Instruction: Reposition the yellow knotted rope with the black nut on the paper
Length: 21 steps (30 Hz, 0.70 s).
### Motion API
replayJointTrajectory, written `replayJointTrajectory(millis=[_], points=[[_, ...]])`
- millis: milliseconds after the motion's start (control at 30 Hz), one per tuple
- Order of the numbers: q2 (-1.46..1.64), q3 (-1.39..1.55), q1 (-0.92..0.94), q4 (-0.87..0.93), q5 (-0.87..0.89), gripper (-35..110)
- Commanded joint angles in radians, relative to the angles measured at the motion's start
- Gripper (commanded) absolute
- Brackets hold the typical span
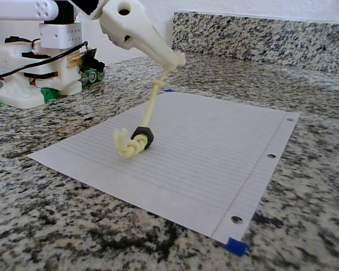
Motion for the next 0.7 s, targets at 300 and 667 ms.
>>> replayJointTrajectory(millis=[300, 667], points=[[0.018, 0.028, 0.025, -0.037, 0.479, 0], [0.005, 0.049, -0.028, -0.071, 0.627, 0]])
